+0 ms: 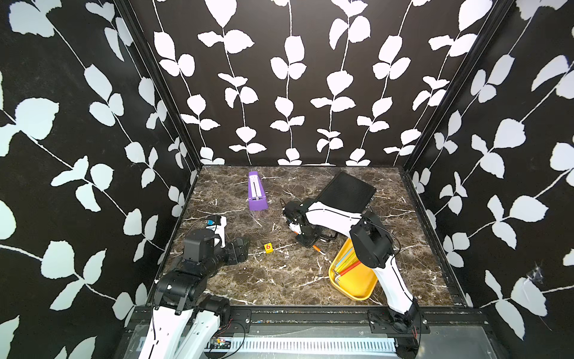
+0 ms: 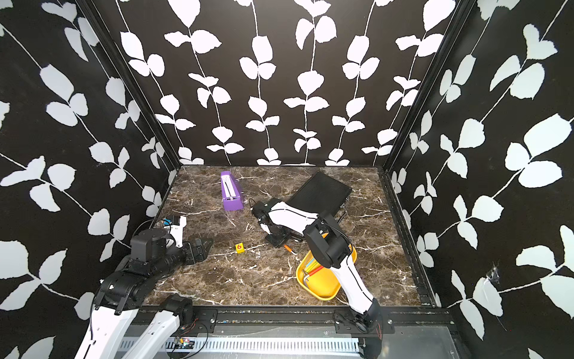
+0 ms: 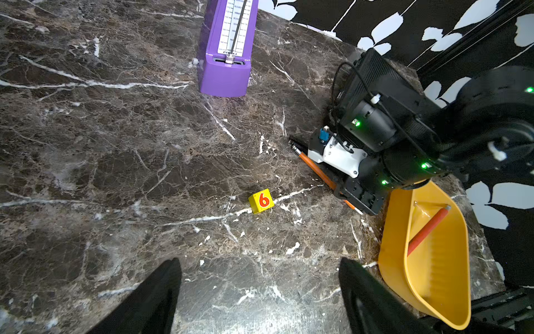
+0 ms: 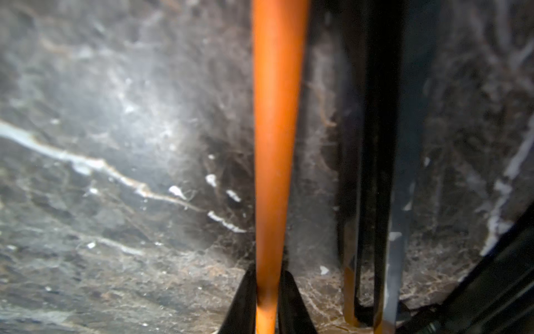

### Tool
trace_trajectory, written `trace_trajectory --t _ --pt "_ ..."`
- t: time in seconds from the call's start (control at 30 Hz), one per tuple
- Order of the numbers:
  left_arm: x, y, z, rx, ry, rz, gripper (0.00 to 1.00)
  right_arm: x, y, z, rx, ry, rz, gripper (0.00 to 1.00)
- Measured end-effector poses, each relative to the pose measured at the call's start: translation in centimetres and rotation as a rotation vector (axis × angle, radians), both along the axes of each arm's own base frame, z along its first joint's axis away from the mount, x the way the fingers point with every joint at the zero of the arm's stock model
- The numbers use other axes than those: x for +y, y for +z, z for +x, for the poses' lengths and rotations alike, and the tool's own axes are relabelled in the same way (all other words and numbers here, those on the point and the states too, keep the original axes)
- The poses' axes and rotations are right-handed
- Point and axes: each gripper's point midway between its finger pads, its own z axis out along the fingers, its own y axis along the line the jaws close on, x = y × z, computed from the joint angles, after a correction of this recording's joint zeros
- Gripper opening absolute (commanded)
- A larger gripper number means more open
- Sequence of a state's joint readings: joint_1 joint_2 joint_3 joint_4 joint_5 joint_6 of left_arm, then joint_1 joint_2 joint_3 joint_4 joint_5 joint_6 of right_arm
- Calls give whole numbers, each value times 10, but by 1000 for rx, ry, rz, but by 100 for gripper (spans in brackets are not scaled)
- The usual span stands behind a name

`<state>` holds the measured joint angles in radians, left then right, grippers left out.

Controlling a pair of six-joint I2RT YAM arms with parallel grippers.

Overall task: Put the hex key on the desktop into the storage box
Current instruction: Pick up the Allen key from the center of the board.

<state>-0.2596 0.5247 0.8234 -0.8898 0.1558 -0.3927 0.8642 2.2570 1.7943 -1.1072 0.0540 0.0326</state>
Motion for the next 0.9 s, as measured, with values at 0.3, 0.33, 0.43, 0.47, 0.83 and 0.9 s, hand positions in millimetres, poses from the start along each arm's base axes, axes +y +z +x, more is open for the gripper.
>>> trace_trajectory --t 0.3,0.33,0.43,0.47,0.83,0.9 --pt "0 0 0 0 0 0 86 11 3 -5 4 33 29 0" --pt "0 0 0 0 0 0 86 15 4 -5 8 23 44 0" --pt "0 0 0 0 0 0 86 27 7 -6 10 -29 93 0" --pt "0 0 0 0 0 0 86 29 9 -7 6 -54 104 0" --pt "-1 0 0 -1 -4 -3 86 17 124 -12 -114 -505 338 0" --pt "-1 1 -1 -3 -6 -5 87 -3 144 -18 -124 -623 368 0"
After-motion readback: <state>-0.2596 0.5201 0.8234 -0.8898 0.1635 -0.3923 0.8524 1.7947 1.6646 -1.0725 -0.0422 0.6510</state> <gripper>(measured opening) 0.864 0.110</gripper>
